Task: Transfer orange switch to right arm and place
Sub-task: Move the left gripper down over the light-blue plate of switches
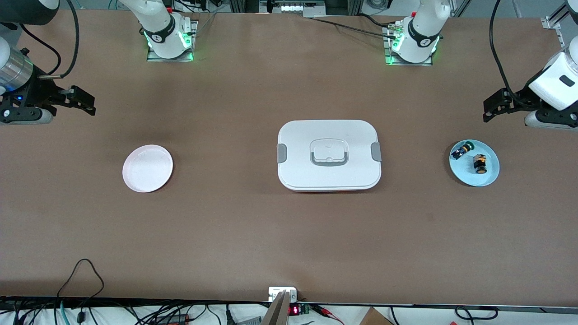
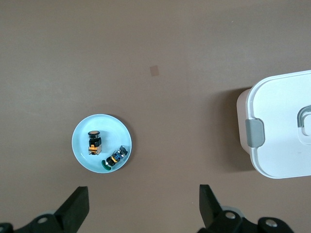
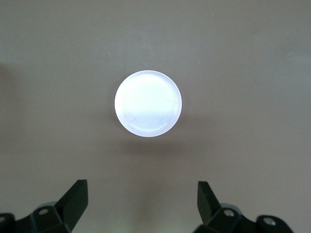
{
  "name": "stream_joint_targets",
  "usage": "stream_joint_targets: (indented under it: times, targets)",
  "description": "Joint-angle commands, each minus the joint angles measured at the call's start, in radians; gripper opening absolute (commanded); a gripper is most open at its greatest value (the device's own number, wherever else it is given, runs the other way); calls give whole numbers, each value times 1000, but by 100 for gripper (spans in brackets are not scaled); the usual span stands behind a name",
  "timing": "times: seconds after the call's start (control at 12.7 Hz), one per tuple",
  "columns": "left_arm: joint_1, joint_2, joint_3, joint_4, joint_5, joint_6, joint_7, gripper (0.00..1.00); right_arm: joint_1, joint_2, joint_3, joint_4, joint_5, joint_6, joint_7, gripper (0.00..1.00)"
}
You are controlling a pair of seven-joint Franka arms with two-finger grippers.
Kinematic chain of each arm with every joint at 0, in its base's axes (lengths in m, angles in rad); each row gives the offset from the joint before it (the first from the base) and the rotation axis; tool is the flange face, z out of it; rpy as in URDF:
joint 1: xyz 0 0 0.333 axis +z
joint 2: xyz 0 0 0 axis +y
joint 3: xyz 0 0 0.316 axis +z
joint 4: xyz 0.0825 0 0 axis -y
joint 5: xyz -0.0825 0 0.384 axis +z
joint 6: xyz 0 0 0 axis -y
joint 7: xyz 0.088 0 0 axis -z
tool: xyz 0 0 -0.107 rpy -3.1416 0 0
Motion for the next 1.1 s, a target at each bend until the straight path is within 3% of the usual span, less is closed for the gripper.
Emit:
stream_joint_targets:
  times: [0.0,0.55,1.02]
  targets:
    - [-4,-7,8,9,-20,-9,9,100,0,8,0,23,13,-20,-14,100]
    - [10,11,9,-28,-14,-9,41,100,-1,9,0,23,13,-20,-14,100]
    - [121,144,12,-137,-20,112,546,100,-1,9,-1,23,13,-20,-13,100]
